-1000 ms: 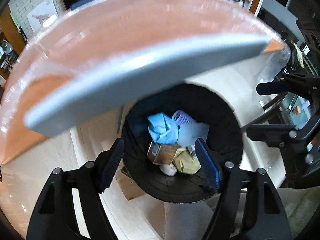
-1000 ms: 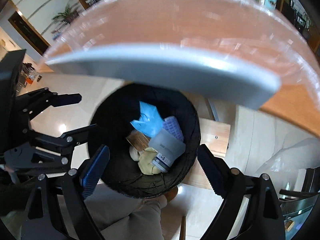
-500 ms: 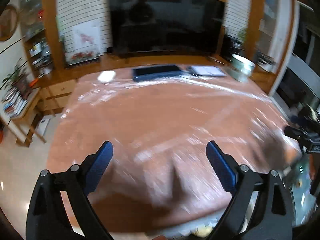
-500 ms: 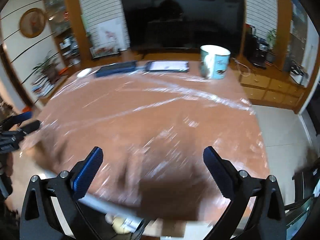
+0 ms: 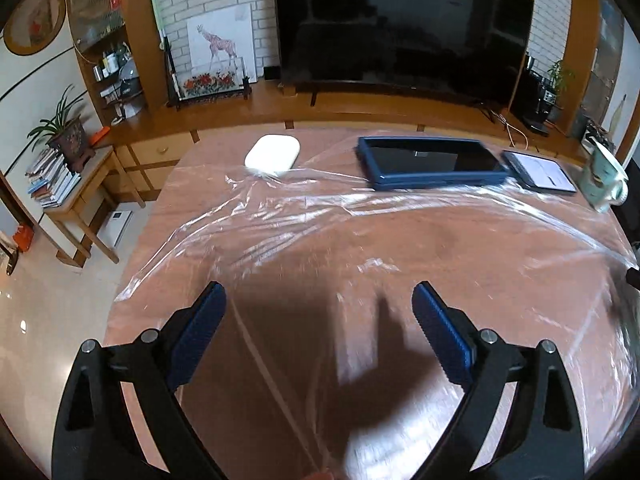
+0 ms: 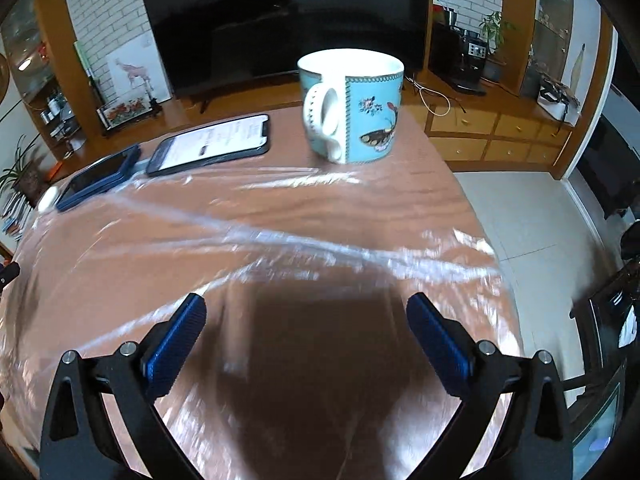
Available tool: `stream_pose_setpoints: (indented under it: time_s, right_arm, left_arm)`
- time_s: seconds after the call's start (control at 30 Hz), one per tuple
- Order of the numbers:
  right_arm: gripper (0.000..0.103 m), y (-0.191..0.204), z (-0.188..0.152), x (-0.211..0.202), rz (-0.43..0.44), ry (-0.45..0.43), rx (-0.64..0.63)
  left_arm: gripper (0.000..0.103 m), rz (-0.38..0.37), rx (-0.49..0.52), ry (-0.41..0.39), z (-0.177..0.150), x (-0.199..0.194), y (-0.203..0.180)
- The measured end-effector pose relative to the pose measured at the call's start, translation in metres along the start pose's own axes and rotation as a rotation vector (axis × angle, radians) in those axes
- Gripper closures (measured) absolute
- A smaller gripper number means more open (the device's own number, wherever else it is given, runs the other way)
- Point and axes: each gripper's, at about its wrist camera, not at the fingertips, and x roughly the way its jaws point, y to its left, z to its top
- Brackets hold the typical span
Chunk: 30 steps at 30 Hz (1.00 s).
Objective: Collect trash
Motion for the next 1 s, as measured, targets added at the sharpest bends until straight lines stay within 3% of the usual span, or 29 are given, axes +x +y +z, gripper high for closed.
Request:
stream_pose_setpoints:
  time_s: [0.4,1.0]
  right_arm:
    - [0.004,0.001,0.012,0.029,-0.027,0.013,-0.012]
    - [0.004,0.008,0.016,0.035,-0.074,0.0,-0.028]
  left_arm:
    - [0.008,-0.004,-0.013,0.034,0.016,0.04,0.003]
    - [0.002,-0.01,-0.019,0.065,0.011,0.044,0.0]
